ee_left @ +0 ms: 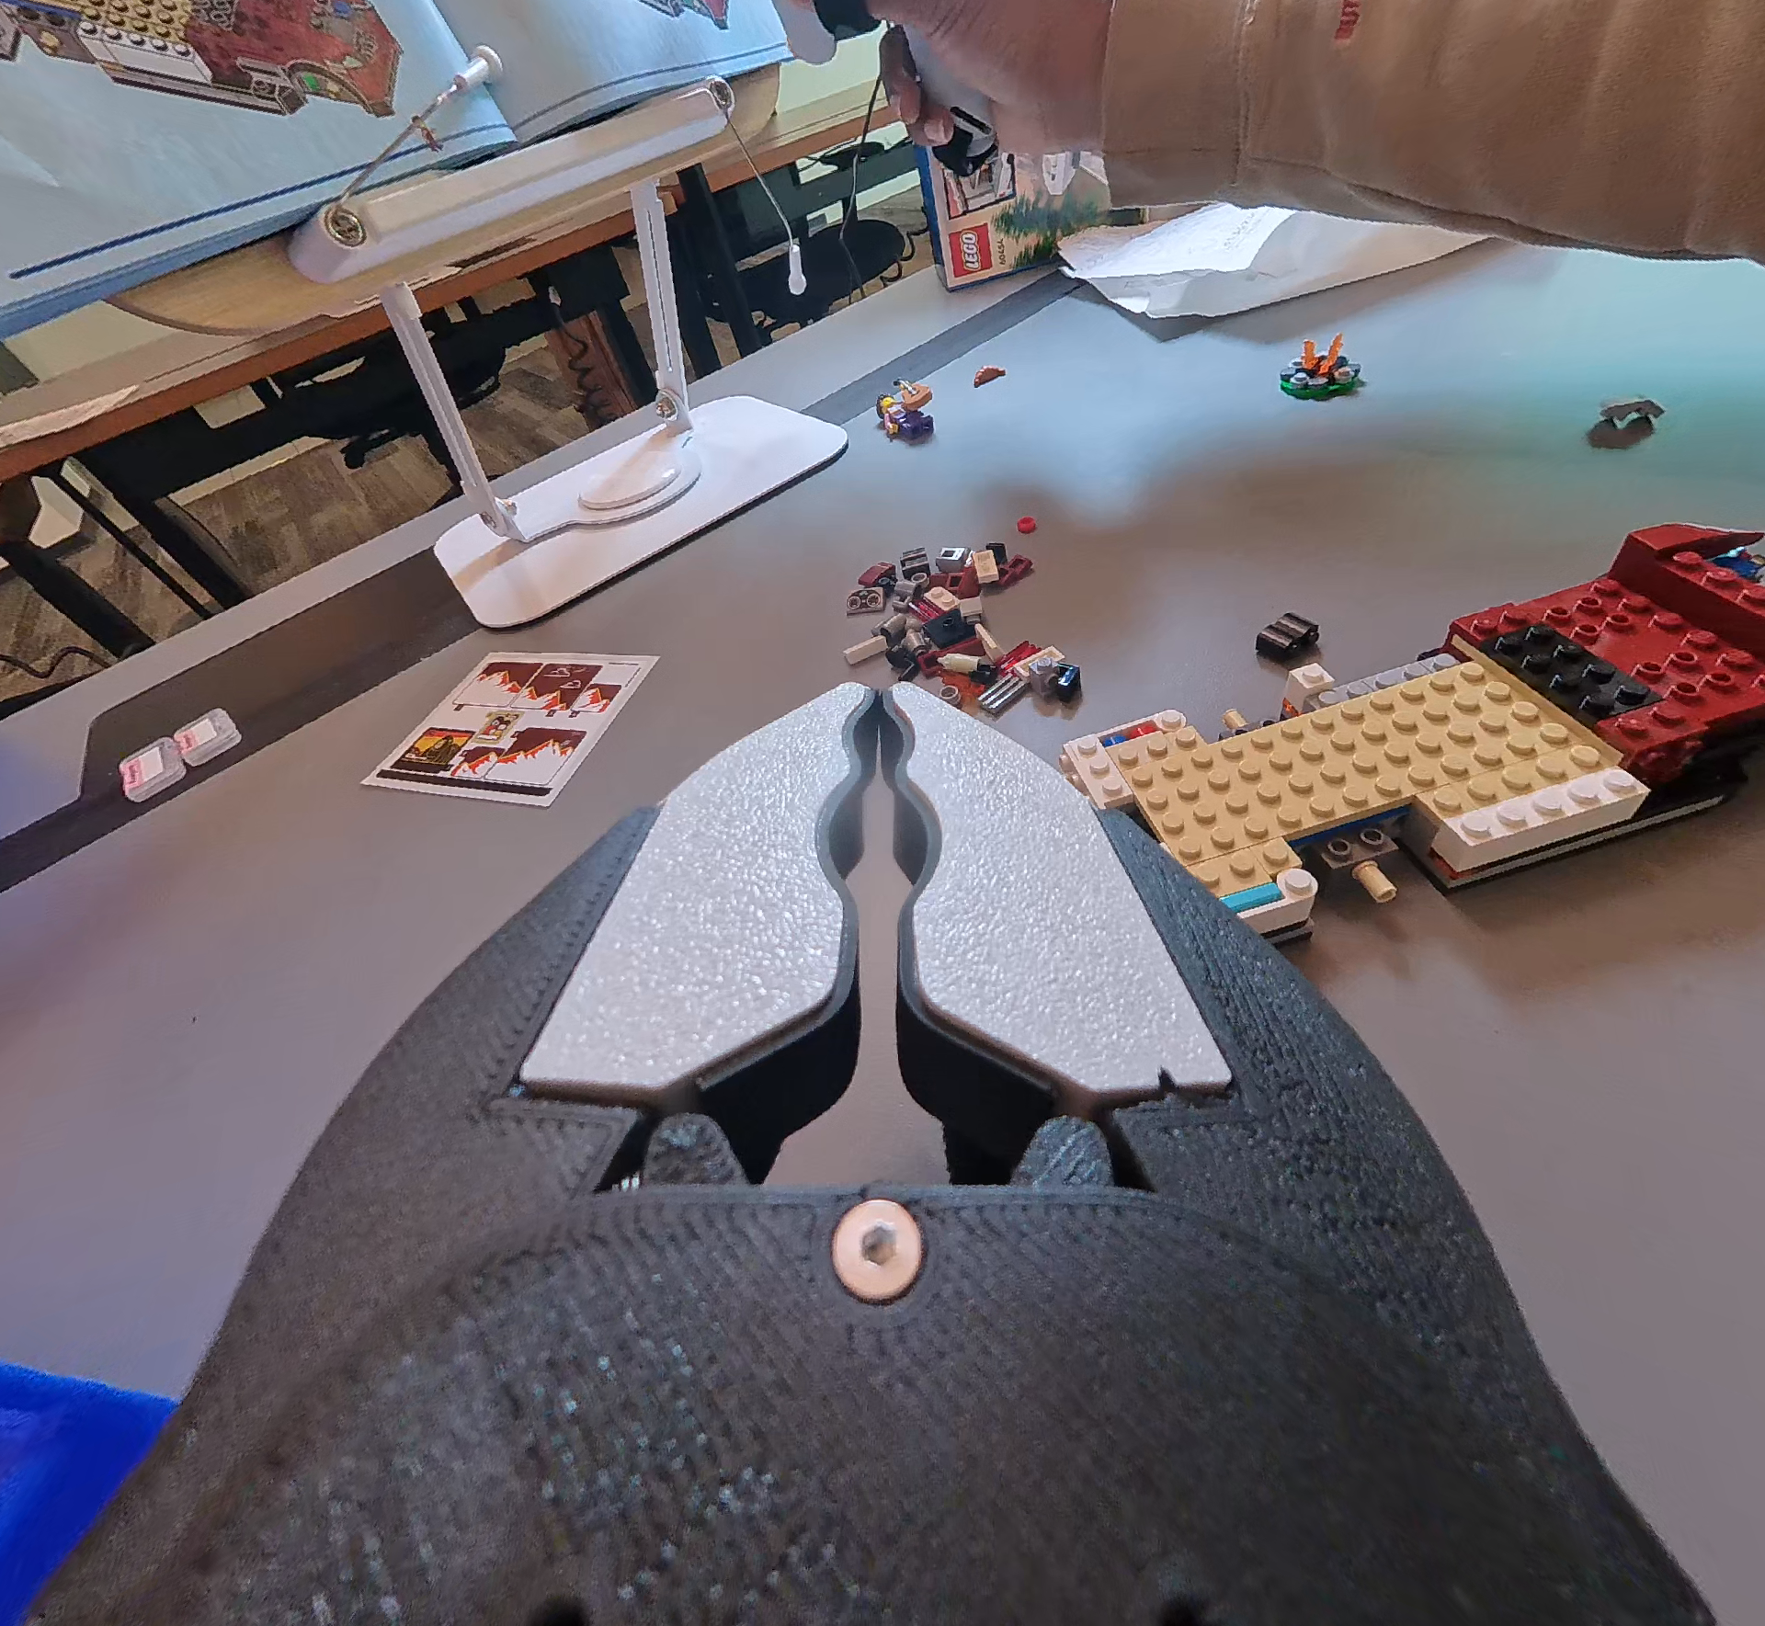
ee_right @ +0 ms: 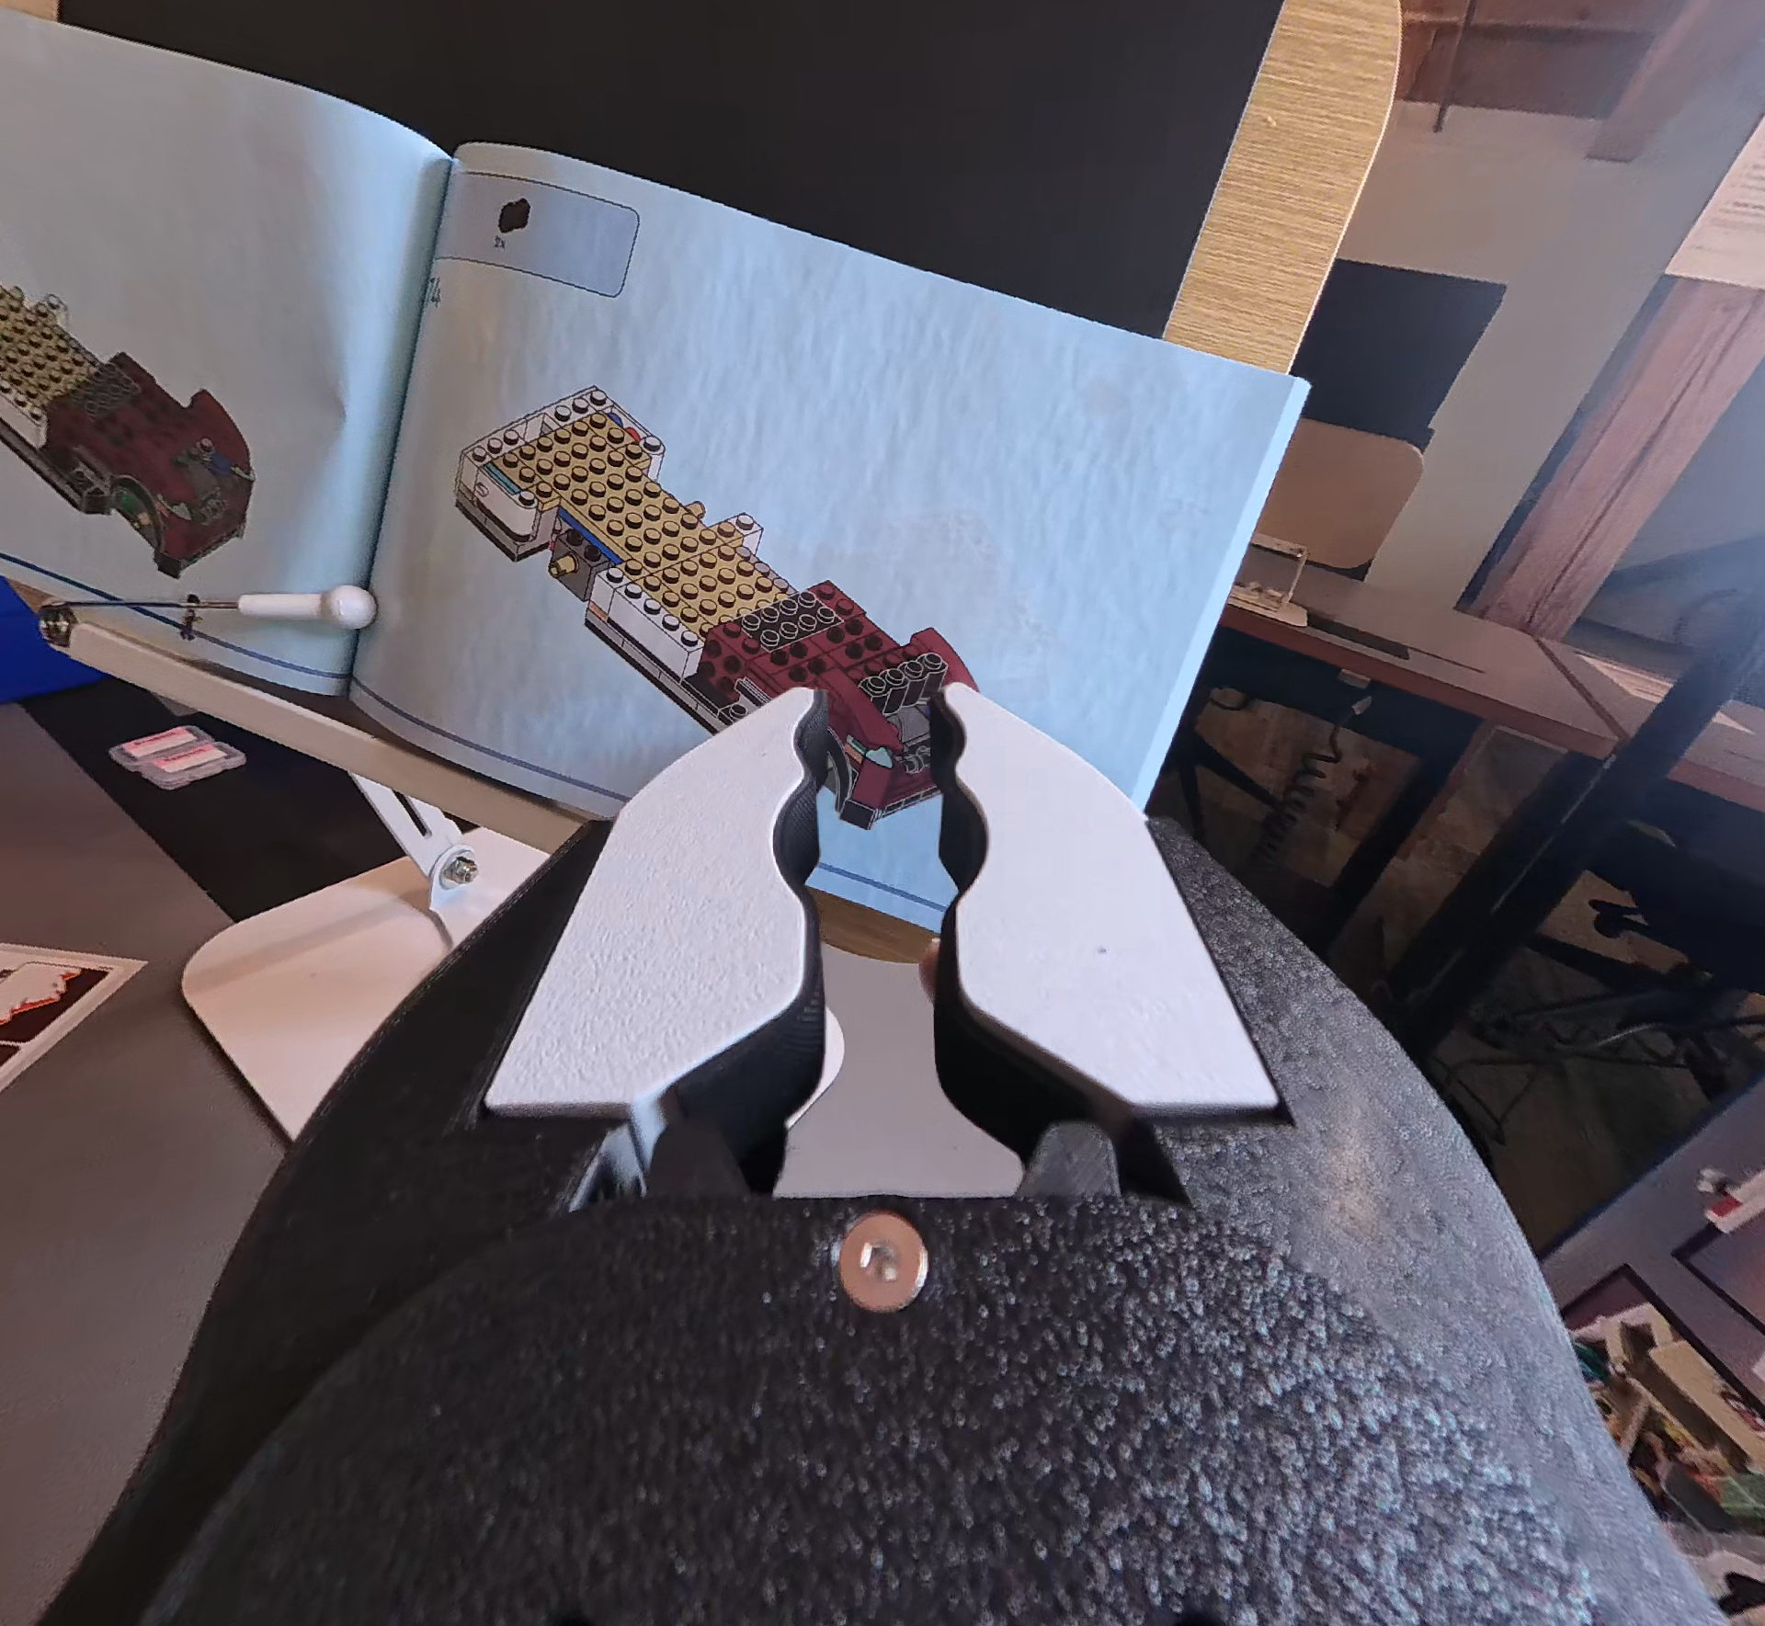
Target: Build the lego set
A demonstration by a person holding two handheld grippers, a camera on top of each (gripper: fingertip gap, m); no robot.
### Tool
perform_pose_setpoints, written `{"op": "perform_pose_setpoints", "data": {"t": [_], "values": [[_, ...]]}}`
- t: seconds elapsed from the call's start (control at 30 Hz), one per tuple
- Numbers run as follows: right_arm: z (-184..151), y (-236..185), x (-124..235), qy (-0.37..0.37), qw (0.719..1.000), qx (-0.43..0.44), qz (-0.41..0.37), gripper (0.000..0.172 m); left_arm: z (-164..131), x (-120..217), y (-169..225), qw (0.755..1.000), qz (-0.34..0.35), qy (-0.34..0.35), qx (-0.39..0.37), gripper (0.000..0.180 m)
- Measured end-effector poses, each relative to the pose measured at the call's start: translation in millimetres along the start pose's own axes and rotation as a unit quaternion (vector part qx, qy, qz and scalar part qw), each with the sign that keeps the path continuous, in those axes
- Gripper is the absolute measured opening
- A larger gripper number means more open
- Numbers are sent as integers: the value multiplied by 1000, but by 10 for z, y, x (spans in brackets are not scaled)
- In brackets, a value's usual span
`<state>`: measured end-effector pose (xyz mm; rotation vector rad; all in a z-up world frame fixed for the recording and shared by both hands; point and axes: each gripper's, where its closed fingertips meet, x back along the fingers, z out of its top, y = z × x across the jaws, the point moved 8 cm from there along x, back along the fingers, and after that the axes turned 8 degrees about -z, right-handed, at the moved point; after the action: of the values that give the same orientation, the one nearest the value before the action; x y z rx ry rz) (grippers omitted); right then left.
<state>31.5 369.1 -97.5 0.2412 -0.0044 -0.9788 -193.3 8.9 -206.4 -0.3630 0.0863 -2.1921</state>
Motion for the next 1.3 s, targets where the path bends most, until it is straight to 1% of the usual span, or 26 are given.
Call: {"op": "perform_pose_setpoints", "data": {"t": [0.4,0.47,0.53,0.63,0.77,0.83,0.9,0.97,1.03,1.07,1.13,1.17,1.2,1.23,1.3], "values": [[22,-1,57,0,1000,-1,4,23,4,0,8,1000,-1,0,-3,0],[45,-26,125,-2,1000,2,12,23,9,1,12,1000,-2,2,-4,0],[89,-90,271,-5,999,7,32,24,16,2,26,1000,-6,3,-5,0],[149,-284,683,-24,995,11,92,25,34,9,58,1000,-12,6,-14,0],[130,-695,1558,-85,976,19,198,27,68,27,116,999,-16,9,-39,0],[70,-937,2058,-135,957,-2,257,32,76,25,170,998,-18,3,-67,0],[4,-1178,2537,-193,932,-33,305,39,90,20,237,995,-25,2,-92,0],[-82,-1399,2952,-256,906,-29,335,51,104,18,286,994,-34,3,-101,0],[-192,-1602,3279,-313,882,-13,351,61,115,21,311,994,-42,6,-100,0],[-257,-1686,3400,-341,872,3,351,67,120,24,319,994,-46,8,-101,0],[-372,-1820,3556,-375,860,43,344,75,134,35,335,993,-56,13,-101,0],[-409,-1864,3585,-382,859,55,335,77,141,43,343,993,-61,16,-100,0],[-437,-1886,3581,-385,862,66,323,75,141,48,359,992,-75,17,-97,0],[-465,-1894,3561,-389,862,80,315,71,138,45,371,992,-86,15,-89,11],[-502,-1879,3495,-391,858,122,310,64,131,43,384,991,-111,4,-72,25]]}}
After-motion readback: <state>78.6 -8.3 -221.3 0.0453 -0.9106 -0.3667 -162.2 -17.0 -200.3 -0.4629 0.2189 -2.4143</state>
